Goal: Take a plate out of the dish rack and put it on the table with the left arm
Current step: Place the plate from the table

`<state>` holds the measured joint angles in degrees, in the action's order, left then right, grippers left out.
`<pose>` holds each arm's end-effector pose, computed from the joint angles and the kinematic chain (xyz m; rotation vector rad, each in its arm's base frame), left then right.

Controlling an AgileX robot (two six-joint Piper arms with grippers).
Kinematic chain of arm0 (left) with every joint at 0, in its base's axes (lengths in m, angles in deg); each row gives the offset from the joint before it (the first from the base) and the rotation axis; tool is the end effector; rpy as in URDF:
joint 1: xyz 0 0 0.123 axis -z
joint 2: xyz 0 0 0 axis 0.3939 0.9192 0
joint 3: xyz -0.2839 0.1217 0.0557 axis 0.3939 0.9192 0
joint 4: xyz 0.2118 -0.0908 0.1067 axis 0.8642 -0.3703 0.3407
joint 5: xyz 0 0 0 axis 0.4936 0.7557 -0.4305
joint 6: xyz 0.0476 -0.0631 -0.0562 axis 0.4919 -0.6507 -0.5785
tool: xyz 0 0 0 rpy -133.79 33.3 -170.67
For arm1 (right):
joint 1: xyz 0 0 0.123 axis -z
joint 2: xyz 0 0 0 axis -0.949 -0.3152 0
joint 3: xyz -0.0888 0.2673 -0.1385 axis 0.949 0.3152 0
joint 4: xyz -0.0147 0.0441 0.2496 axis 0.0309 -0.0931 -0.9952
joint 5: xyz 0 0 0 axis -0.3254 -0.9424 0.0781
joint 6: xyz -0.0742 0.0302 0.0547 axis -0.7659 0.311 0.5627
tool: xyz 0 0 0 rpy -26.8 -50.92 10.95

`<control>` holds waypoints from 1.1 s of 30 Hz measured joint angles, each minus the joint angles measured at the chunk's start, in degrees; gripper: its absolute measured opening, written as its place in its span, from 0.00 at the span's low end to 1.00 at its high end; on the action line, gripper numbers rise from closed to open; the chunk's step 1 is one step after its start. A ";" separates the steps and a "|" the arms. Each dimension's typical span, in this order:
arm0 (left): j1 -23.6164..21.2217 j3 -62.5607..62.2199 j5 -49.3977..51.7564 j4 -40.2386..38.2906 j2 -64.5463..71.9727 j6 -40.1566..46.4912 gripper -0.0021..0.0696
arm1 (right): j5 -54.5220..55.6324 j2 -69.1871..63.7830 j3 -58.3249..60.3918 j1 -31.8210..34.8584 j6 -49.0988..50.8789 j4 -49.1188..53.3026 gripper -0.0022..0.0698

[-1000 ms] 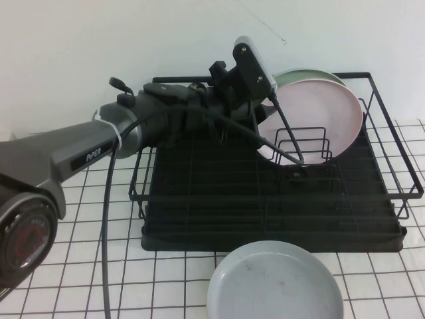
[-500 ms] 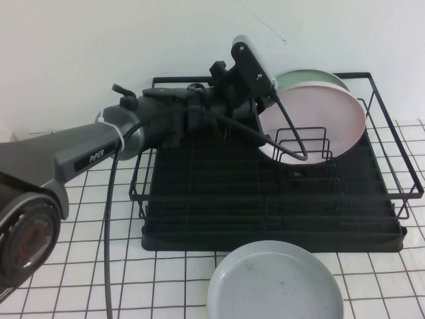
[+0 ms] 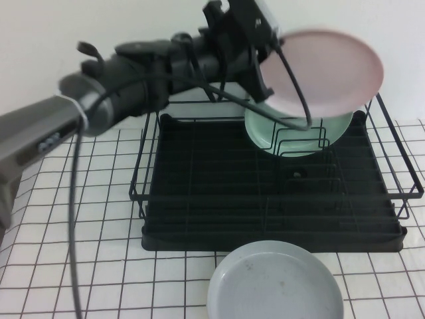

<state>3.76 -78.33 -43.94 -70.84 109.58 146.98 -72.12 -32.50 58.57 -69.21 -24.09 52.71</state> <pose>0.4317 -0.2531 0.3531 1.0465 1.3639 -0.1959 0.0319 -0.0014 0.1735 -0.1121 1.8375 -0.1445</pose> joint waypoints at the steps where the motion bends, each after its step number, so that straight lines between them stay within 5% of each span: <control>1: 0.00 0.00 -0.12 0.10 -1.26 -0.22 0.07 | 0.00 0.00 0.00 0.00 0.00 0.00 0.03; 12: 0.12 2.18 -19.21 4.82 -18.84 -23.75 0.07 | 0.00 0.00 0.00 0.00 0.00 0.00 0.03; 22: 2.25 15.67 -38.93 -2.07 -36.10 -22.05 0.07 | 0.00 0.00 0.00 0.00 0.00 0.00 0.03; 33: 10.45 40.16 -30.63 -2.29 -49.76 -33.23 0.07 | 0.00 0.00 0.00 0.00 0.00 0.00 0.03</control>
<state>14.21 -38.17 -74.57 -73.13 59.82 113.75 -72.12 -32.50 58.57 -69.21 -24.09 52.71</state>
